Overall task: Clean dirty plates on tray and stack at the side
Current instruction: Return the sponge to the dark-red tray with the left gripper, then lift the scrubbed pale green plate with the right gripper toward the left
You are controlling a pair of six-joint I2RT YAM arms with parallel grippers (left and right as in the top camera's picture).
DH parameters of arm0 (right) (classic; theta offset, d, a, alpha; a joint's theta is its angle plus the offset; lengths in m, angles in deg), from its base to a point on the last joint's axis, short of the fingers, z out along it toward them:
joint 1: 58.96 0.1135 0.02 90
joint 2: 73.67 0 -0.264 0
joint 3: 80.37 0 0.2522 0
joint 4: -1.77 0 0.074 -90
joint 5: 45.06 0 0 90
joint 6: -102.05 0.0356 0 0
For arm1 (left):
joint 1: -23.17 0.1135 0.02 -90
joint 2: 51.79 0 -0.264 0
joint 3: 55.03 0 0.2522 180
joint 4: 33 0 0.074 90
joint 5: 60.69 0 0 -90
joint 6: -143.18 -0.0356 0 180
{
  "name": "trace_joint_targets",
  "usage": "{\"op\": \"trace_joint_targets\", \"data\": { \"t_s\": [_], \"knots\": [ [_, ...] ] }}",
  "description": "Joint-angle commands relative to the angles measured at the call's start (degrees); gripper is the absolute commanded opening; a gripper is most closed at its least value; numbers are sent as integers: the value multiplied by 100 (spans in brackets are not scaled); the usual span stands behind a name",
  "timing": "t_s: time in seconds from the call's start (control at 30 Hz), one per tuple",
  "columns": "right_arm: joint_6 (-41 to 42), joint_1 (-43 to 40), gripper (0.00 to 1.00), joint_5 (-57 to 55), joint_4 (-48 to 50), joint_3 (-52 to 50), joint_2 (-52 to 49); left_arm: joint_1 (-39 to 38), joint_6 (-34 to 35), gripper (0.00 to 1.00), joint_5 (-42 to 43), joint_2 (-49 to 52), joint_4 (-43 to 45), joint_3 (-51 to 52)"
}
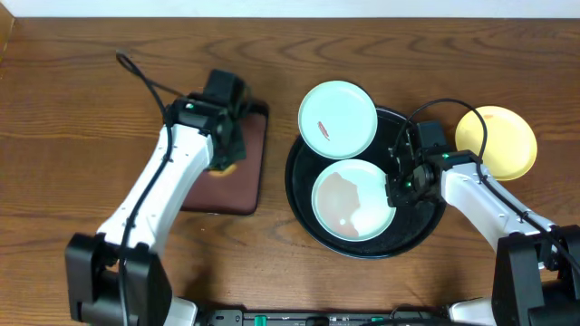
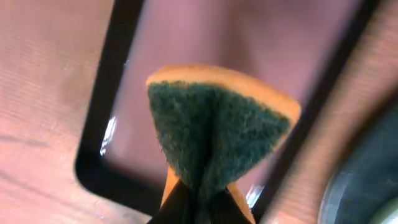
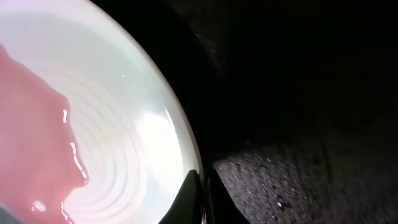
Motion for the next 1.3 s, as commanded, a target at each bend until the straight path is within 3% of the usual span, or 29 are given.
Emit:
{"op": "trace_joint_targets", "data": {
  "t_s": [0.0,0.07,0.1,0.2,0.27,0.37,0.53,0.77,1.1,1.27],
  "knots": [
    [-188,-13,1,522,98,-4,13,271,-431,11,122,50,522,728],
    [-186,-13,1,575,116,-4,13,428,-433,15,127,48,584,822],
    [-186,-13,1,573,122,-4,13,538,-444,33,175,26,531,778],
    [-184,-13,1,573,151,-4,13,815,-632,47,704,-186,238,481],
    [-181,-13,1,636,260,0,13,1008,-649,64,1097,-463,37,245],
    [-74,-9,1,815,243,160,52,1281,-647,74,1325,-1139,-160,140],
    [-7,177,1,809,105,739,315,1537,-647,82,1305,-1958,-407,140],
    [437,984,1,522,369,1991,391,1589,-647,84,1305,-2498,-494,142],
    [511,2608,1,-833,2981,2155,-249,1589,-647,84,1305,-2492,-494,142],
    [-518,3171,1,-1784,3742,2155,-737,1589,-647,84,1305,-2492,-494,142]
  ]
}}
